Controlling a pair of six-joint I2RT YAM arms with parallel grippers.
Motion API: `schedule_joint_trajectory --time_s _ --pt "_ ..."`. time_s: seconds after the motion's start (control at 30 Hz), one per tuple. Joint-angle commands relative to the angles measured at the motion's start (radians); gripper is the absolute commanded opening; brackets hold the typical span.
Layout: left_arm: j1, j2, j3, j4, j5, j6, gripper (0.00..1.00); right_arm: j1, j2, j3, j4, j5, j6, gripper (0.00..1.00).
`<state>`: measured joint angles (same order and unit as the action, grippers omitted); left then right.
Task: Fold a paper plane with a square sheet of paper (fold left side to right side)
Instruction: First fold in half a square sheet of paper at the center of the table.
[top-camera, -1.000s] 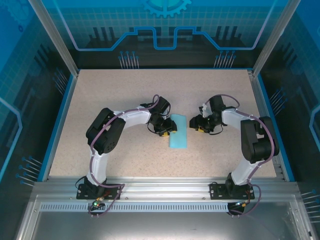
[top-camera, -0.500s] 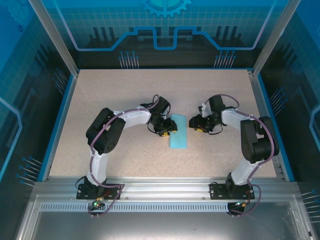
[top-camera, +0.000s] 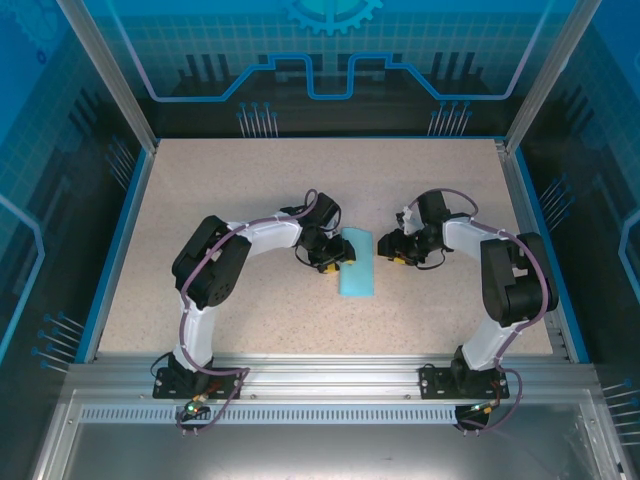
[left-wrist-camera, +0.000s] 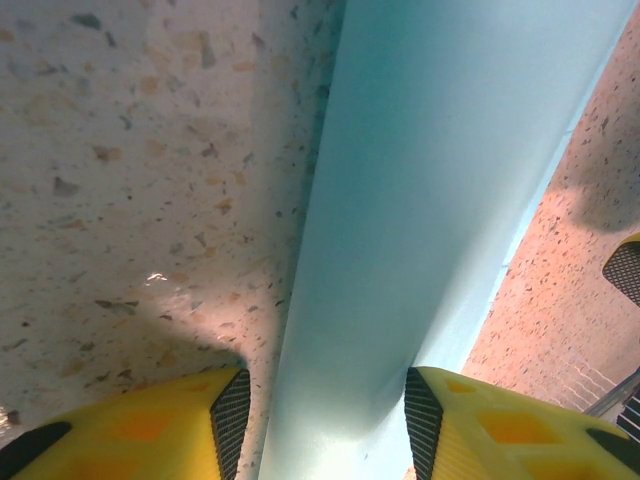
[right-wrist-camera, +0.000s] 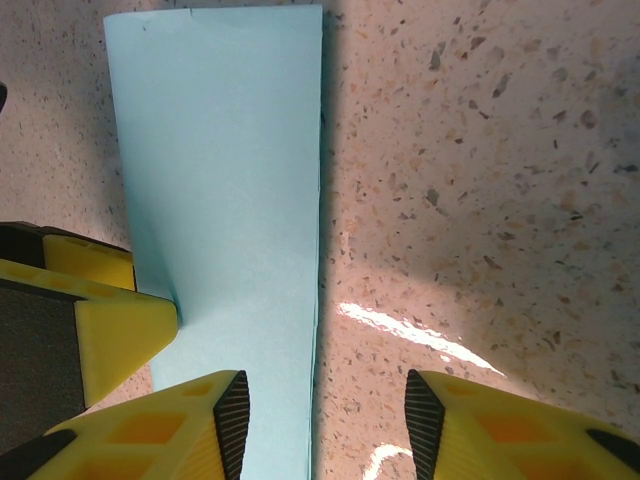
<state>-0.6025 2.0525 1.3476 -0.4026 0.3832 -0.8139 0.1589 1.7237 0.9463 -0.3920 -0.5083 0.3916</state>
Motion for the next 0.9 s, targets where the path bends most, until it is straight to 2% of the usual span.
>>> schedule_joint_trajectory --time_s 0.0,0.5,0.87 --pt "0.008 0.053 -0.002 -0.016 -0.009 -0.007 0.50 0.017 0.016 -0.003 -0.005 -0.018 0.006 0.48" --pt "0.006 0.068 0.009 -0.022 -0.004 -0.003 0.50 0.022 0.006 0.006 -0.011 -0.025 0.007 0.46" --pt "0.004 0.073 0.011 -0.025 -0.003 -0.001 0.49 0.050 0.017 0.009 0.026 -0.077 0.030 0.37"
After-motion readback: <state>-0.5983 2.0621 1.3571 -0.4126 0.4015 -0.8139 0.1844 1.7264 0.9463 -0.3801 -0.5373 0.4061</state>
